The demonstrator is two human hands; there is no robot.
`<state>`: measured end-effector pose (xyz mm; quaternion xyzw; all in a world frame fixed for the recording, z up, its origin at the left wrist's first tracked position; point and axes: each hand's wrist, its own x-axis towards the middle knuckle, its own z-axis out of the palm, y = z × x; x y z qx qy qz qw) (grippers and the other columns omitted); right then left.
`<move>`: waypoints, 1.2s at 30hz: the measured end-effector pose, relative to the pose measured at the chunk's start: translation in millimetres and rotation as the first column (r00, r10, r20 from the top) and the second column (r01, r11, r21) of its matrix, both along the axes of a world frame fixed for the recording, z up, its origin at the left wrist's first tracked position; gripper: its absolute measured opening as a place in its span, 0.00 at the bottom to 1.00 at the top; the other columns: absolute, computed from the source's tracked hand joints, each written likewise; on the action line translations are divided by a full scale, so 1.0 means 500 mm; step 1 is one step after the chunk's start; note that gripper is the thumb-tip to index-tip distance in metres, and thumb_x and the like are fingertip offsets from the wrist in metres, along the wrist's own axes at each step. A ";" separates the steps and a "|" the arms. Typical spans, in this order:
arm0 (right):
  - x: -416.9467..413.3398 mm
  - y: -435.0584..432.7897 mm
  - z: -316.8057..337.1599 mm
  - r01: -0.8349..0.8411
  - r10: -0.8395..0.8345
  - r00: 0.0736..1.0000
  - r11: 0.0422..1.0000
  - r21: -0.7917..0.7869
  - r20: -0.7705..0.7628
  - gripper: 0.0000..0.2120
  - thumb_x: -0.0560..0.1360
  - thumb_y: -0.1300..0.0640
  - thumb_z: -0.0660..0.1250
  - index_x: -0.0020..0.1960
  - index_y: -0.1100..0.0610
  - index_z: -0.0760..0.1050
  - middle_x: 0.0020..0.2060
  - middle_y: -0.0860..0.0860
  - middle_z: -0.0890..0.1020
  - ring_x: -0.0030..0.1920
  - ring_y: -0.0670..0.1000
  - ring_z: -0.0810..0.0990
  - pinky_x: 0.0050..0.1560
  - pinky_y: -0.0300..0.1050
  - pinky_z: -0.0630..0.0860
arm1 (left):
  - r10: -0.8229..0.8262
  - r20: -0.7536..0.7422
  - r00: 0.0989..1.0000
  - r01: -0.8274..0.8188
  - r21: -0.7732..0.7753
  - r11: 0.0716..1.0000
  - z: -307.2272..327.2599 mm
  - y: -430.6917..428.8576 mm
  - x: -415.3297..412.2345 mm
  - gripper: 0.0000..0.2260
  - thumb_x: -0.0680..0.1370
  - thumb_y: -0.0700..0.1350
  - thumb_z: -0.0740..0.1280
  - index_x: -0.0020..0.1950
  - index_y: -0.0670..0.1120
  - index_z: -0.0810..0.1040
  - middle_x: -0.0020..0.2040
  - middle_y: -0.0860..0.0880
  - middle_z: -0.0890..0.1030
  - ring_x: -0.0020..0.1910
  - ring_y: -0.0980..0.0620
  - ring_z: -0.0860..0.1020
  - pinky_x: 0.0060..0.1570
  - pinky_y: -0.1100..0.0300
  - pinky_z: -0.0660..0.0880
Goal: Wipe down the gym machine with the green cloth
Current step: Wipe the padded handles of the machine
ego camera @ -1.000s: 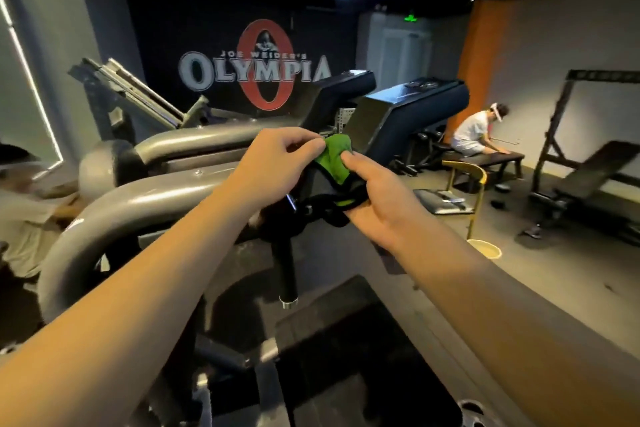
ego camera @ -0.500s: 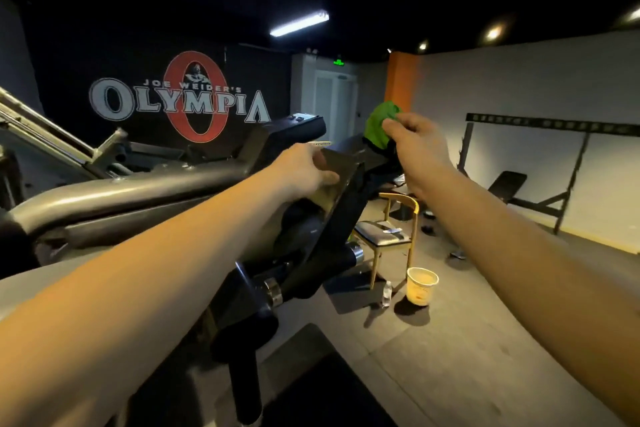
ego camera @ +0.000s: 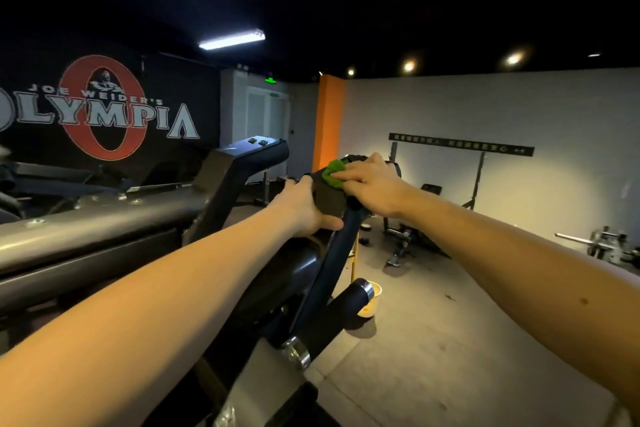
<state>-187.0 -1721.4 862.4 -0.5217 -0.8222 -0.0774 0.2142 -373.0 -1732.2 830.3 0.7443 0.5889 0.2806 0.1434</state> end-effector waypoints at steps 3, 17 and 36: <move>0.015 0.002 0.001 -0.058 0.054 0.997 0.996 0.068 0.060 0.17 0.85 0.45 0.56 0.71 0.40 0.74 0.68 0.41 0.74 0.66 0.48 0.62 0.70 0.55 0.55 | -0.021 0.043 0.999 0.021 -0.006 1.000 -0.001 0.006 -0.003 0.46 0.64 0.61 0.82 0.74 0.49 0.64 0.68 0.47 0.74 0.64 0.45 0.75 0.66 0.44 0.74; 0.031 0.054 -0.004 -0.318 0.304 0.935 0.947 0.052 0.185 0.18 0.85 0.48 0.56 0.70 0.50 0.76 0.68 0.46 0.77 0.69 0.45 0.71 0.73 0.46 0.64 | -0.031 0.040 0.999 0.030 0.020 0.999 0.000 0.012 0.000 0.40 0.67 0.59 0.81 0.73 0.50 0.68 0.64 0.50 0.78 0.63 0.48 0.76 0.65 0.50 0.73; 0.092 0.072 0.022 -0.257 0.211 0.943 0.953 0.160 0.255 0.22 0.84 0.43 0.52 0.66 0.49 0.79 0.73 0.50 0.73 0.77 0.50 0.63 0.79 0.57 0.56 | 0.013 0.038 0.999 -0.014 0.019 1.000 -0.002 -0.012 0.003 0.38 0.66 0.62 0.80 0.71 0.51 0.71 0.64 0.52 0.78 0.61 0.49 0.77 0.61 0.54 0.73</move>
